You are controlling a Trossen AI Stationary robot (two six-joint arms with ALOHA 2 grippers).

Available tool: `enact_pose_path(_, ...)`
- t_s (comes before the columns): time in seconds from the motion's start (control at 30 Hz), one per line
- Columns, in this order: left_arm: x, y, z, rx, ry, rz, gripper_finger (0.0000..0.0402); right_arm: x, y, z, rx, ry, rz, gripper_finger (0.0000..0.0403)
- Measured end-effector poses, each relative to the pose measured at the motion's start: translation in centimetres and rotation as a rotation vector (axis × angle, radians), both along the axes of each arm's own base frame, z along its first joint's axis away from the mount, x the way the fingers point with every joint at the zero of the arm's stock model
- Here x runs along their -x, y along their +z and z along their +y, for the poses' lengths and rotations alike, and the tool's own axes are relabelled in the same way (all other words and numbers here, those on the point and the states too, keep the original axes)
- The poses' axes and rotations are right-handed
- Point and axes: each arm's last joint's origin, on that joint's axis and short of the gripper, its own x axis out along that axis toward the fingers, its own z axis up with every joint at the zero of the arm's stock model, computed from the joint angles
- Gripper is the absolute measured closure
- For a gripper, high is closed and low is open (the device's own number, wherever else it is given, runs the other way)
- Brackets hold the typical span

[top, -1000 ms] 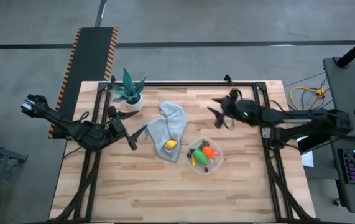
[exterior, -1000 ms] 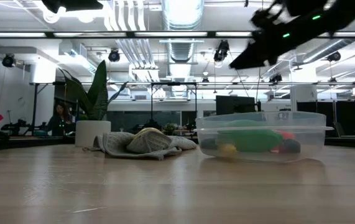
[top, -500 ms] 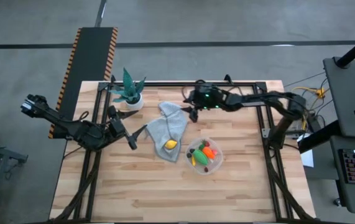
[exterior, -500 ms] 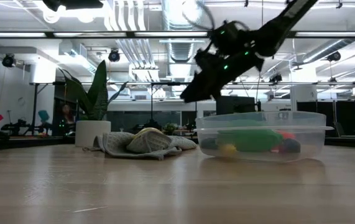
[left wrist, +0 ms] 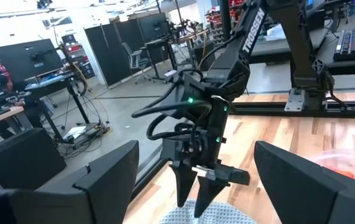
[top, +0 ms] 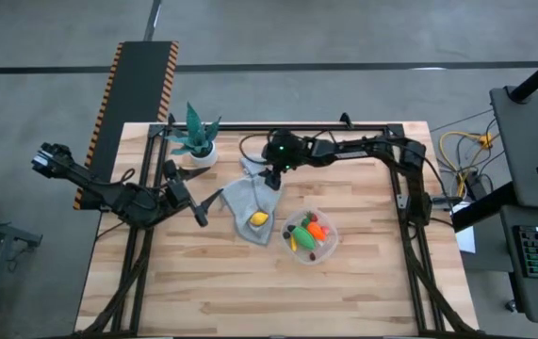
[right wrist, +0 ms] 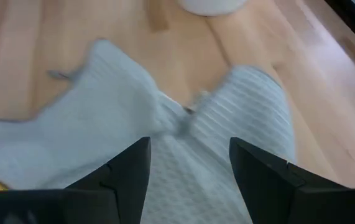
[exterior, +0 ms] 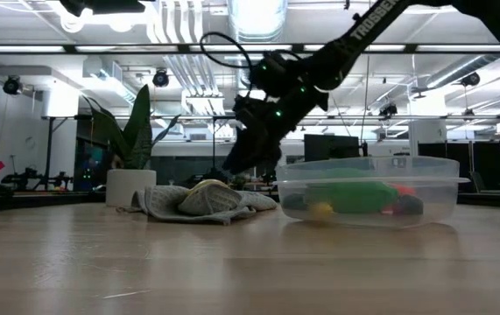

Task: Pick and placing Produce into tupperware
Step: Move the gray towel to the top center of the table

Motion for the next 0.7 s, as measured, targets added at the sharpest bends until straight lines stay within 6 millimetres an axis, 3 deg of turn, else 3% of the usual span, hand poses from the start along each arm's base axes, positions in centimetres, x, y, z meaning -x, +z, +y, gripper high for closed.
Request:
enact_pose_path(0.3,-0.3,-0.2,-0.1,-0.007,0.000,0.014,0.0100,-1.7,0.9,3.7,0.113,0.064,0.048,0.0193)
enact_pose_path(0.7,-0.4,-0.4,-0.2,-0.010,0.000,0.022,0.0100,-1.9,-1.3,5.0,0.088,0.078,0.146,0.0193)
